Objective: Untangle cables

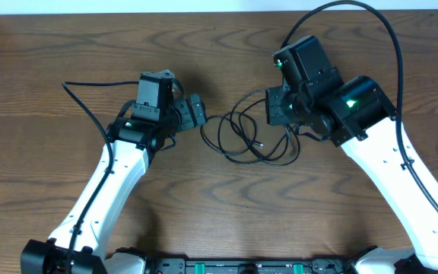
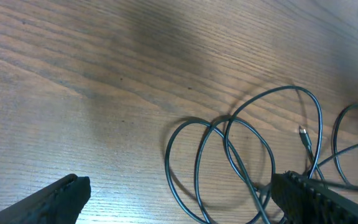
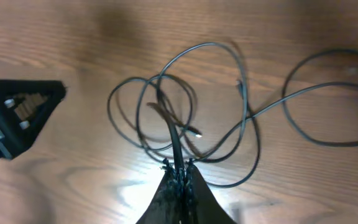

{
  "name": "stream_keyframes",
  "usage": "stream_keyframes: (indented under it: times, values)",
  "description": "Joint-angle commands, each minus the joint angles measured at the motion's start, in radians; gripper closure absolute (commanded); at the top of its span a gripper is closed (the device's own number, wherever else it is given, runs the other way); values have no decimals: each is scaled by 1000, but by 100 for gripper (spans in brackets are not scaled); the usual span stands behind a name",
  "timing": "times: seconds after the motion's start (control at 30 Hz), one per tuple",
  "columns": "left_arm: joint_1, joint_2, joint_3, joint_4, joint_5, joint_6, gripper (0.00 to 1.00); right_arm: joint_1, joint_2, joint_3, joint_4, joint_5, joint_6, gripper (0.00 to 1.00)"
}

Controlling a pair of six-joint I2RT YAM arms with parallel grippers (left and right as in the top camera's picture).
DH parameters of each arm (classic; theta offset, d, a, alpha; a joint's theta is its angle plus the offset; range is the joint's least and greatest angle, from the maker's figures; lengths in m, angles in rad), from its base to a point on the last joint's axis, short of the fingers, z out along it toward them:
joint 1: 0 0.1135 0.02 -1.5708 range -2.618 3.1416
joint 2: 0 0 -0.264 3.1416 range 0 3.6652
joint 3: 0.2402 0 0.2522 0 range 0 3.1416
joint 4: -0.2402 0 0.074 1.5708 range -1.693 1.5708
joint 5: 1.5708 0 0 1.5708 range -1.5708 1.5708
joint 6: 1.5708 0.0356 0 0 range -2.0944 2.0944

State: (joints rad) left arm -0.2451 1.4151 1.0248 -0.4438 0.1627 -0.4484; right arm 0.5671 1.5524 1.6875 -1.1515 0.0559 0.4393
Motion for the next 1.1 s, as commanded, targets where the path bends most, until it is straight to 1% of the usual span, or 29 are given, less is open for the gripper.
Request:
stream_keyframes:
  times: [0.0, 0.1, 0.13, 0.2, 0.3, 0.4, 0.6, 0.73, 0.83, 0.9, 0.93, 1.07]
  values:
    - [0, -10, 0, 3, 2, 2, 0, 3, -28, 1, 10, 62, -10, 83]
    - [0, -10, 0, 3, 2, 2, 0, 3, -28, 1, 22, 95, -10, 66]
    - [0, -10, 0, 3, 2, 2, 0, 3, -27, 1, 28, 113, -10, 55]
    - [0, -10, 0, 3, 2, 2, 0, 3, -26, 1, 36, 126, -10, 42]
    - [0, -10, 0, 3, 2, 2, 0, 3, -24, 1, 38, 125, -6, 34]
    - [0, -10, 0, 3, 2, 2, 0, 3, -17, 0, 35, 121, -6, 30]
    - [0, -10, 0, 3, 2, 2, 0, 3, 18, -39, 34, 83, -6, 28]
    - [0, -10, 0, 3, 2, 2, 0, 3, 53, -102, 37, 7, -6, 25]
    - [0, -10, 0, 3, 2, 2, 0, 4, 87, -200, 71, -62, -12, 20]
    - [0, -10, 0, 3, 2, 2, 0, 4, 103, -250, 111, -82, -42, 23]
    - [0, -10, 0, 3, 2, 2, 0, 5, 117, -289, 150, -109, -80, 25]
    - [0, -10, 0, 2, -12, 2, 0, 4, 149, -384, 271, -230, -216, 26]
